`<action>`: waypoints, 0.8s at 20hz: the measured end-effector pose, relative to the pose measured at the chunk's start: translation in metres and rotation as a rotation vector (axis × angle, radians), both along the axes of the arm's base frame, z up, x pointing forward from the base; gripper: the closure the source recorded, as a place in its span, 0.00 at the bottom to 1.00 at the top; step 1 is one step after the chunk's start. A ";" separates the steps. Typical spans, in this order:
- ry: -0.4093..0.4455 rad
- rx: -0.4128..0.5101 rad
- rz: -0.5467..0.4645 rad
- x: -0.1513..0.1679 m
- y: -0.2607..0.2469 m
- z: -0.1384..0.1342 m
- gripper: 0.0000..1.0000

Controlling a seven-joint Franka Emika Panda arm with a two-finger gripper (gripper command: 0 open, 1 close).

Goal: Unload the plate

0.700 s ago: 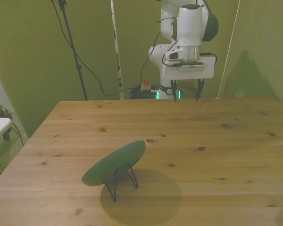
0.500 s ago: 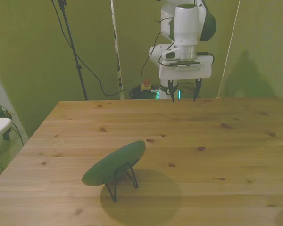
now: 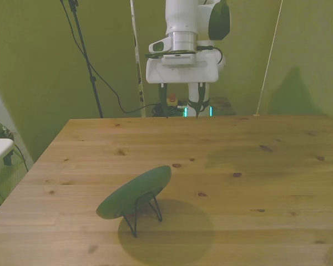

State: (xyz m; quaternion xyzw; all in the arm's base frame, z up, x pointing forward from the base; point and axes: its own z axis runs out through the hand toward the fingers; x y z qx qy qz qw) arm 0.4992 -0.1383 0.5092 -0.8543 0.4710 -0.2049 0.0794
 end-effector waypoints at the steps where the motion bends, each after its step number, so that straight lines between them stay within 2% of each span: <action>1: -0.016 -0.004 -0.005 0.010 -0.008 0.003 0.00; 6: -0.084 -0.017 -0.002 0.055 -0.027 0.014 0.00; 9: -0.085 -0.017 0.012 0.072 -0.023 0.007 0.00; 11: -0.081 0.023 0.050 0.072 -0.004 0.009 0.00; 13: -0.082 0.034 0.041 0.071 -0.005 0.006 0.00; 16: -0.137 0.038 -0.002 0.068 -0.016 0.002 0.00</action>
